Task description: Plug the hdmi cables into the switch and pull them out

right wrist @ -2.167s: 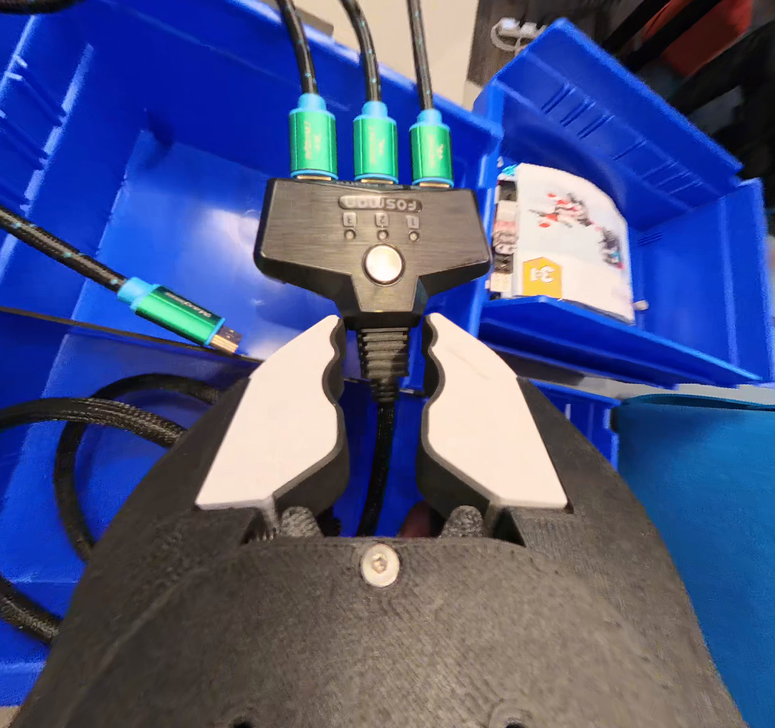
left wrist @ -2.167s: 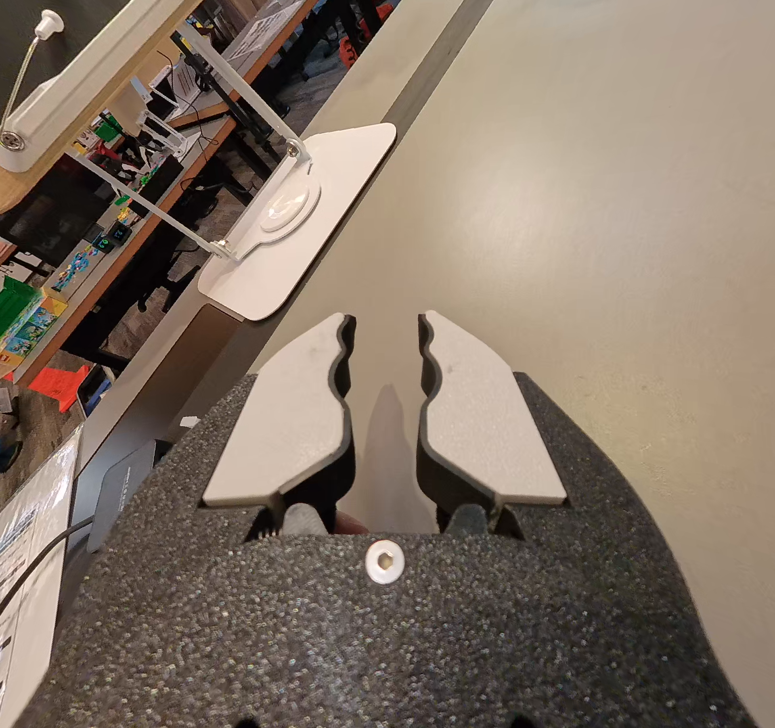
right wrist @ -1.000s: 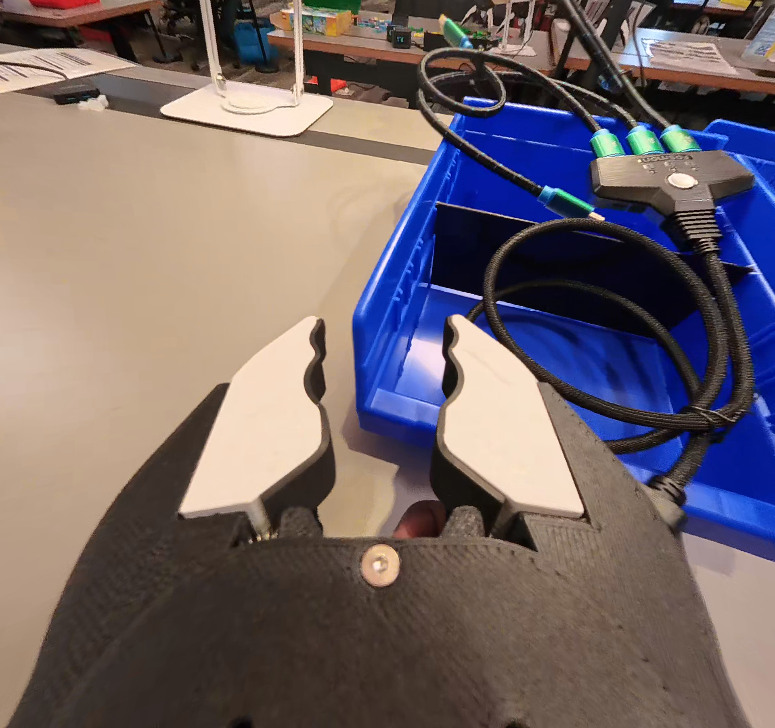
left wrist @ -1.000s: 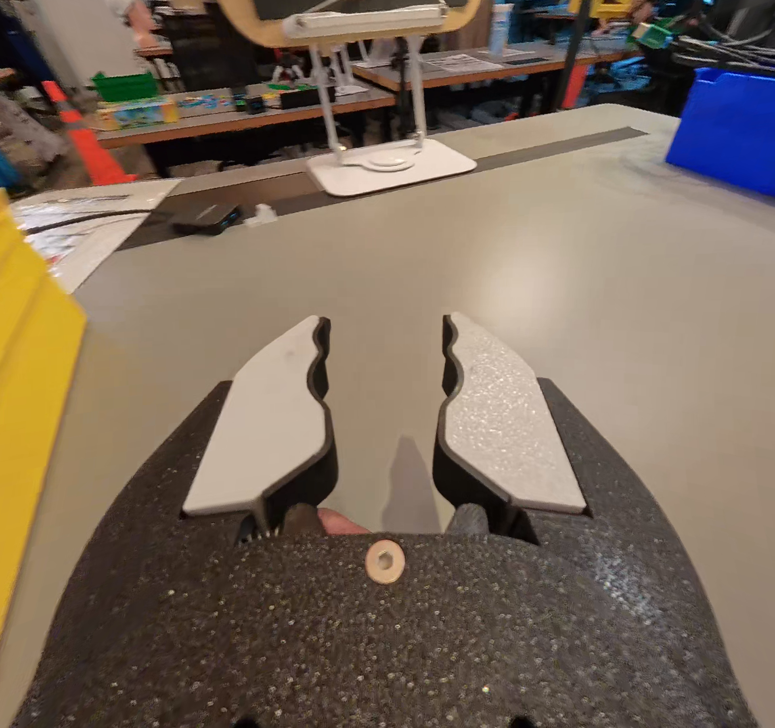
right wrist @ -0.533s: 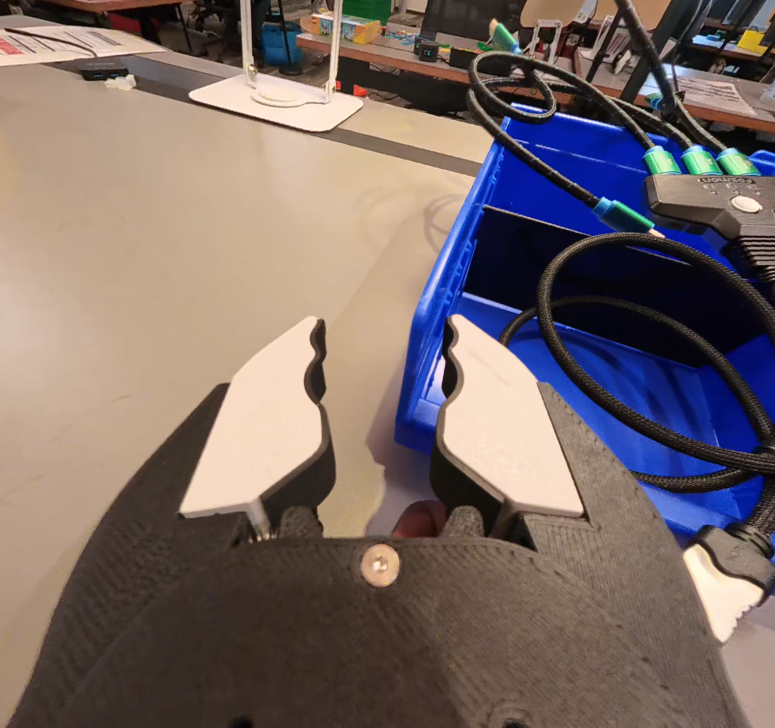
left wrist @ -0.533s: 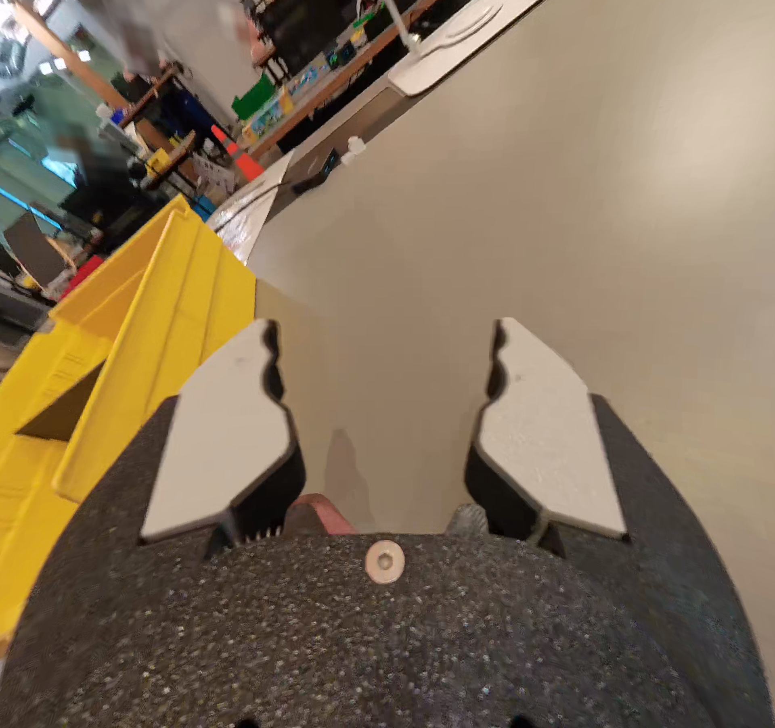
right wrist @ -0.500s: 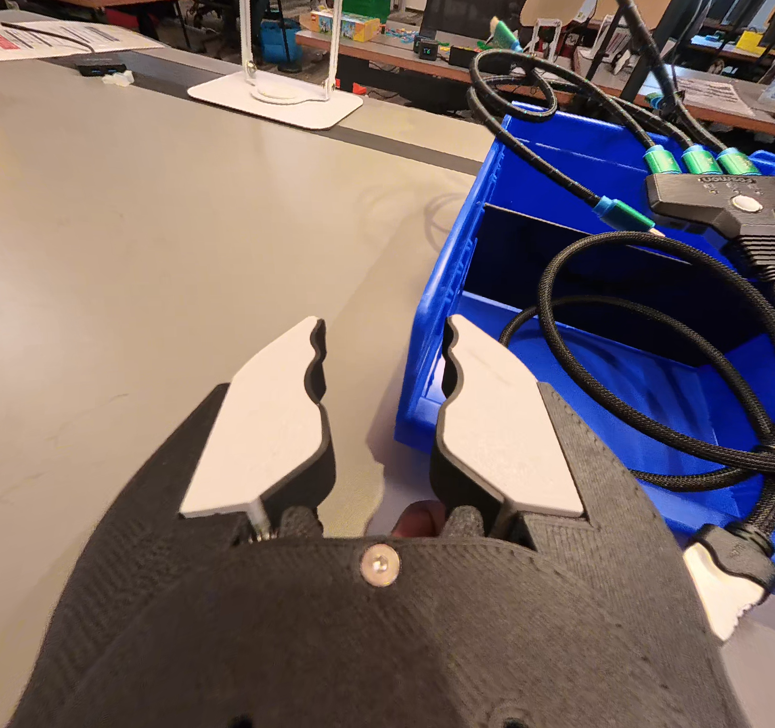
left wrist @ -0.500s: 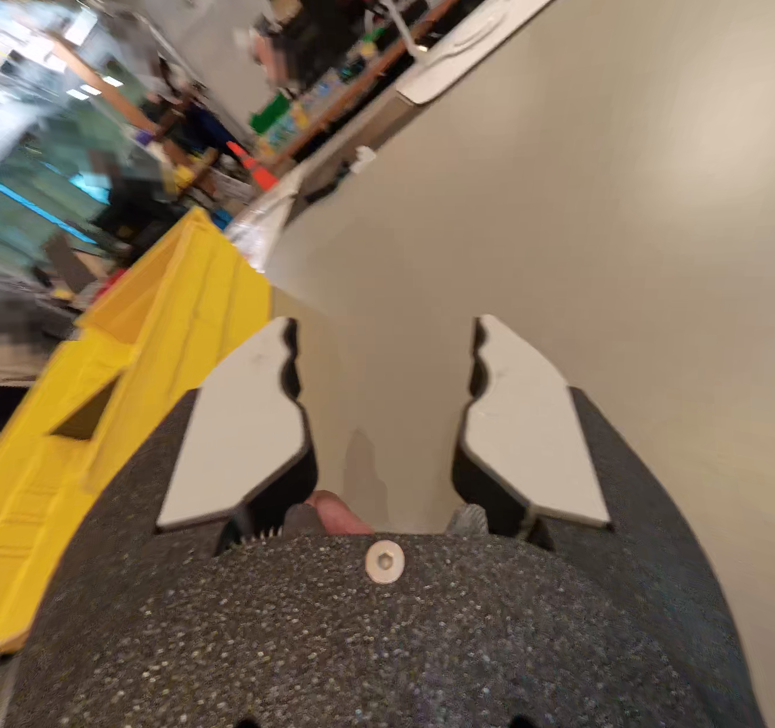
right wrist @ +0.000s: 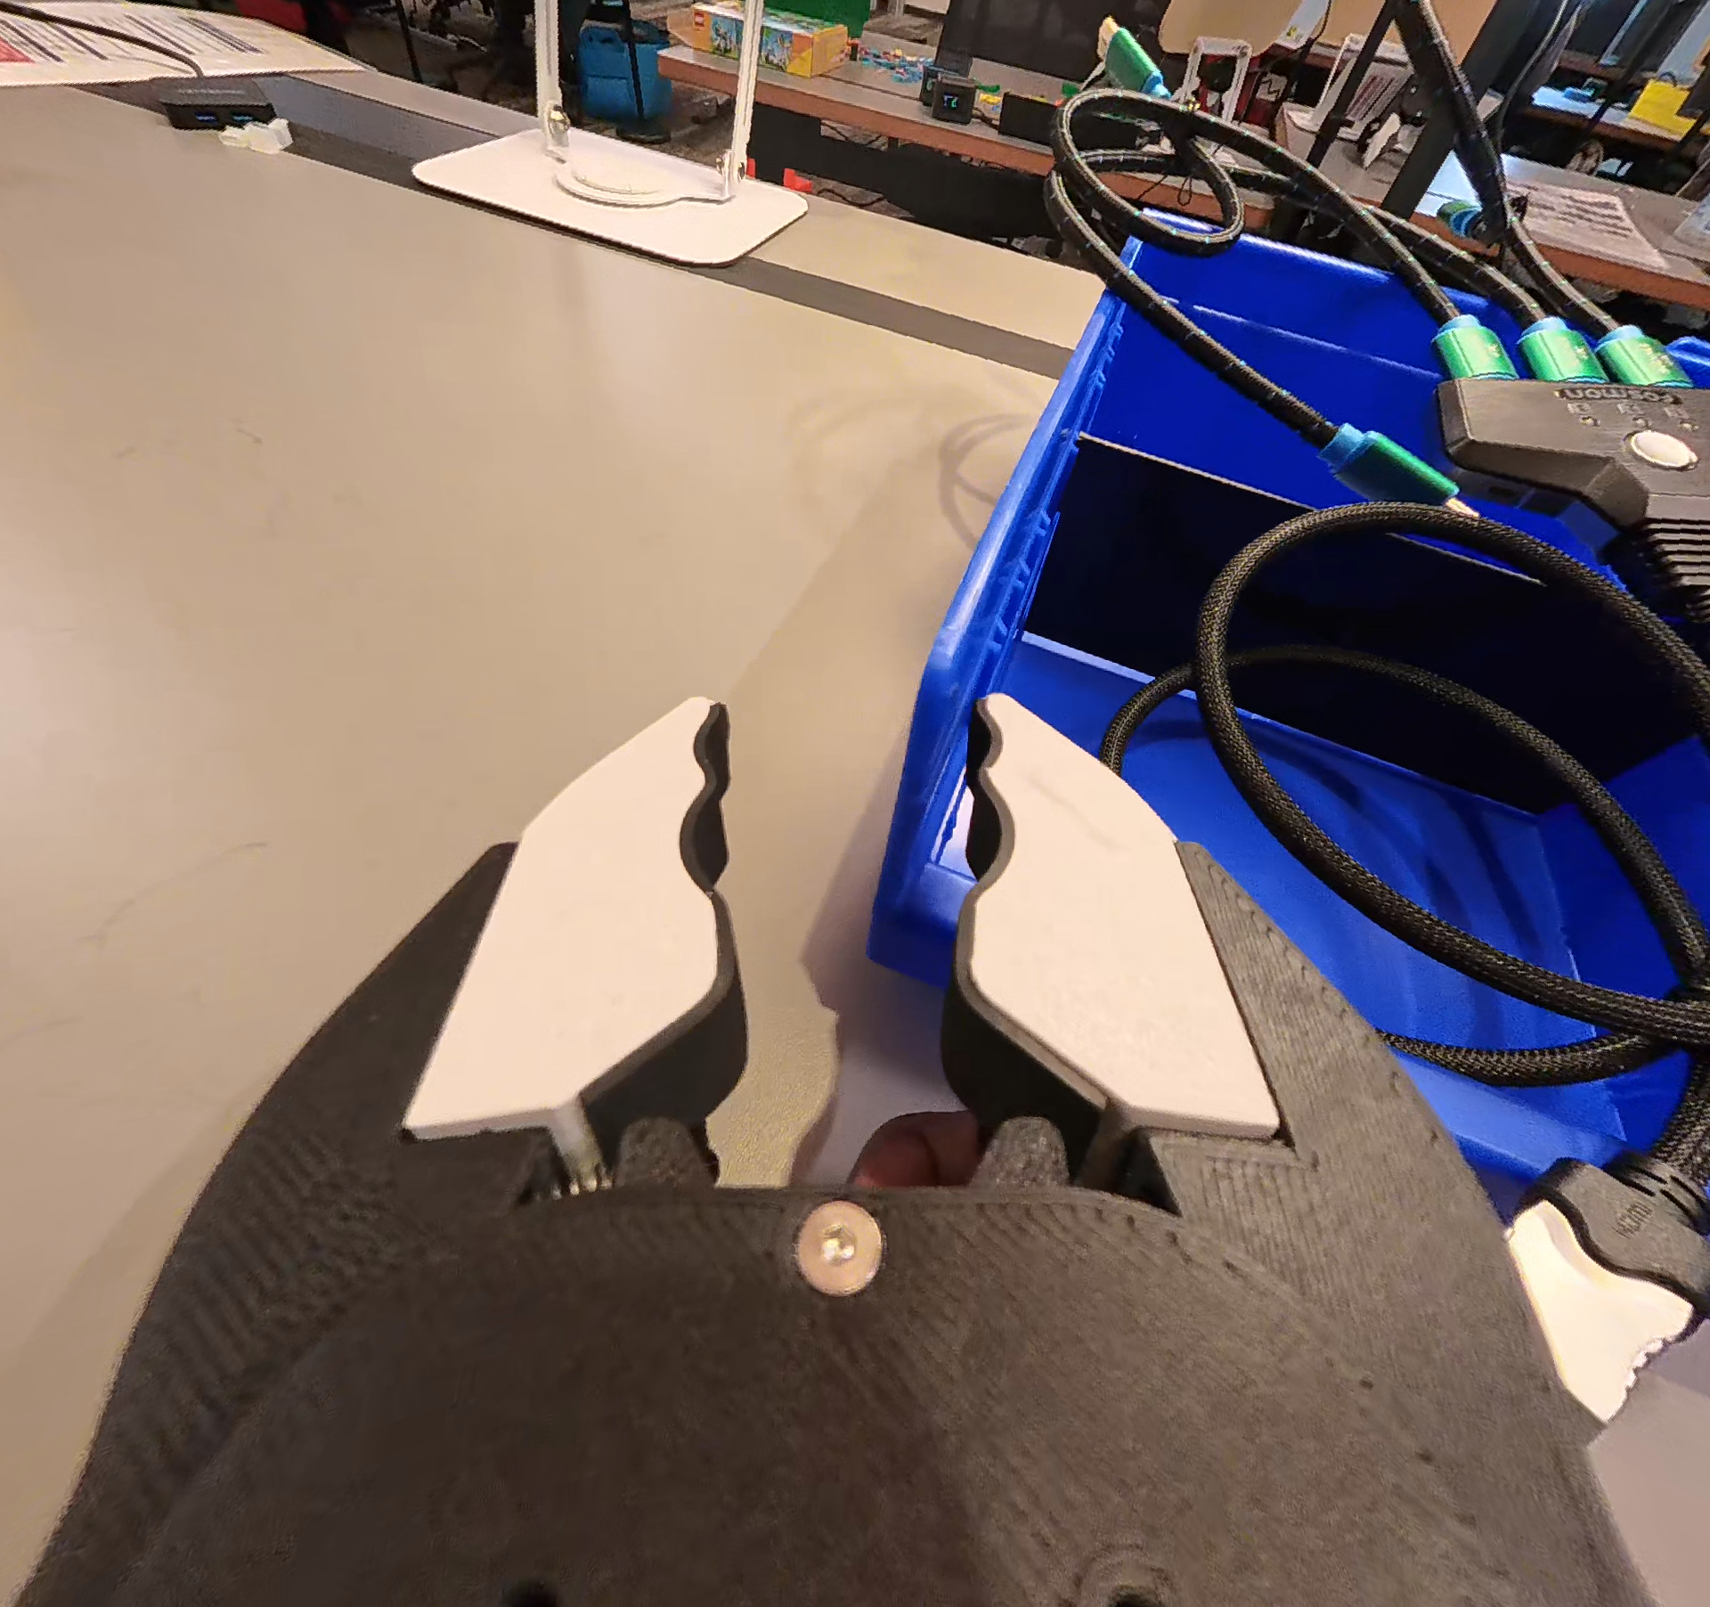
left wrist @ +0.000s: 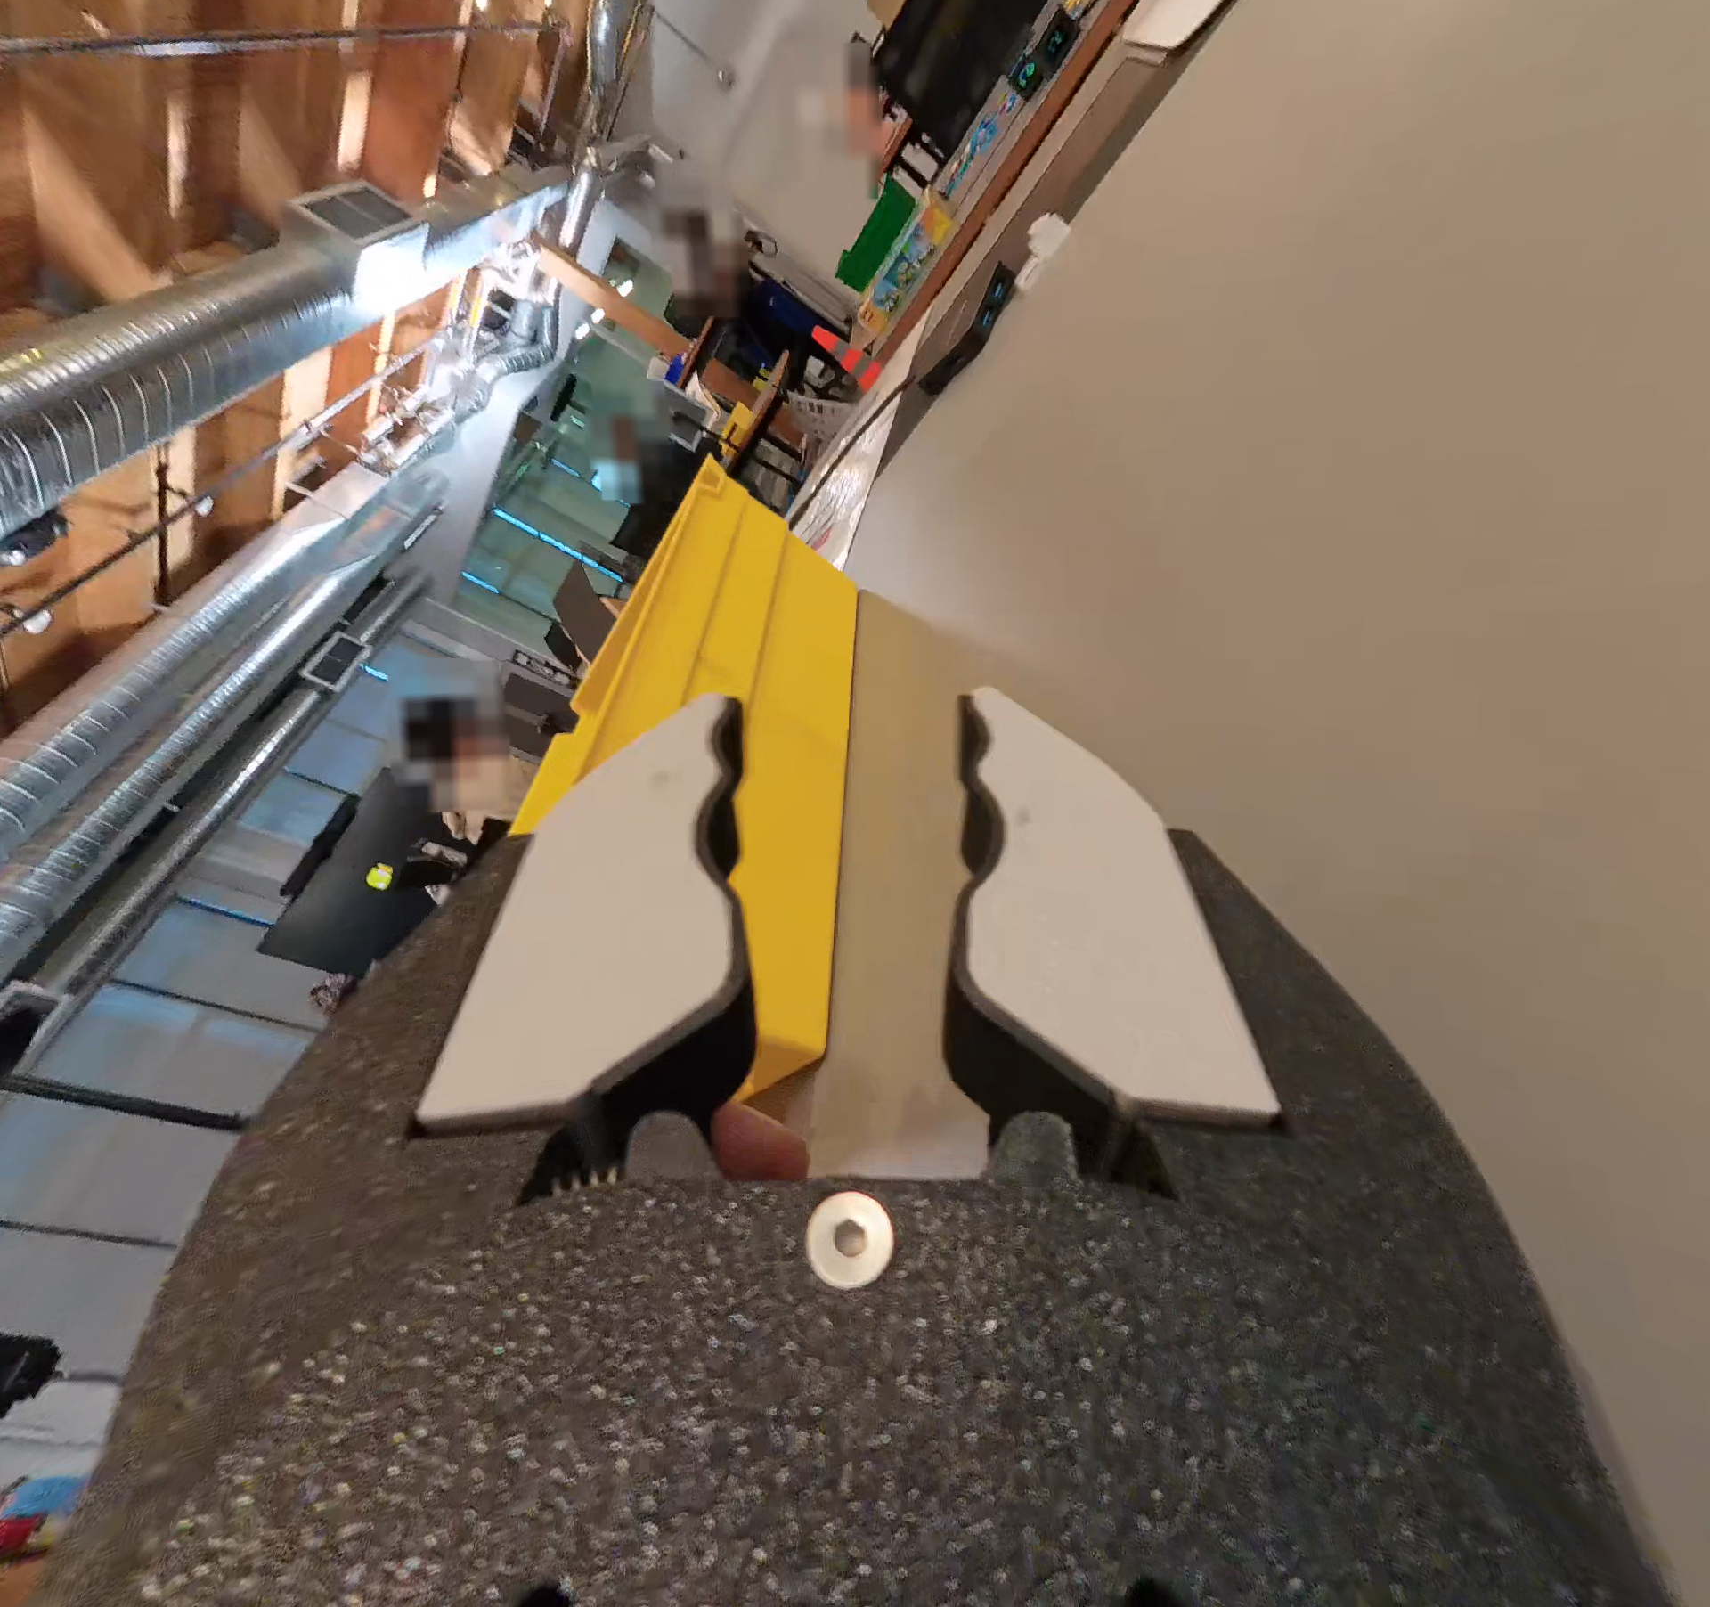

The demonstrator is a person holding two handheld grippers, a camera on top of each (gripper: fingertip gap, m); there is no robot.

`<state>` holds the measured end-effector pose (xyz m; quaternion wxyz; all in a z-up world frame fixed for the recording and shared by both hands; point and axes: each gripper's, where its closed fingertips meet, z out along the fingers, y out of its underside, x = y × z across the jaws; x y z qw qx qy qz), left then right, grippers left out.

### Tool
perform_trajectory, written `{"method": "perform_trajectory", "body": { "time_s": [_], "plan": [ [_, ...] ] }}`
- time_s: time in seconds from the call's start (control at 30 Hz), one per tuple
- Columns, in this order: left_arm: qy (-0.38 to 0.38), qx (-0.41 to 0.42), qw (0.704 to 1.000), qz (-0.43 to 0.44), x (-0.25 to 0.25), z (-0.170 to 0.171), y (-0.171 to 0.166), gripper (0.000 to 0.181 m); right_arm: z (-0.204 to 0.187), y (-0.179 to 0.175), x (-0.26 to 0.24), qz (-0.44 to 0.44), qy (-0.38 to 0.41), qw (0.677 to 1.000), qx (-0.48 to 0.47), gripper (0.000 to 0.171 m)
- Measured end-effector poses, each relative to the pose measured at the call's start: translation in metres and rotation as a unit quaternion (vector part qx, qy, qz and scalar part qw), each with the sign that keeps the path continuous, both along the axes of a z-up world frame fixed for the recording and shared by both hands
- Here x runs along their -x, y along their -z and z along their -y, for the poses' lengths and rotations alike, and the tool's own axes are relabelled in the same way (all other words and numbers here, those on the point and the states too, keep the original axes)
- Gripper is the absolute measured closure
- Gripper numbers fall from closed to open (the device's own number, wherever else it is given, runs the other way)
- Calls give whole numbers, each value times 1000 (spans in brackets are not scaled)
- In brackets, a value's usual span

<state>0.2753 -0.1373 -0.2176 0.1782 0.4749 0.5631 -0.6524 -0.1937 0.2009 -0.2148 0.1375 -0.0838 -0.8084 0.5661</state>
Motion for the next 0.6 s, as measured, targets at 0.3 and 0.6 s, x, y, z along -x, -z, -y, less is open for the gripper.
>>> {"method": "perform_trajectory", "body": {
  "time_s": [0.3,0.6],
  "plan": [
    [-53,25,998,8,-19,15,-2,109,1,-1,1,-6,-3,1000,1,123],
    [-120,56,991,7,-45,33,-11,89,1,0,1,-11,-3,1000,-2,124]
  ]
}}
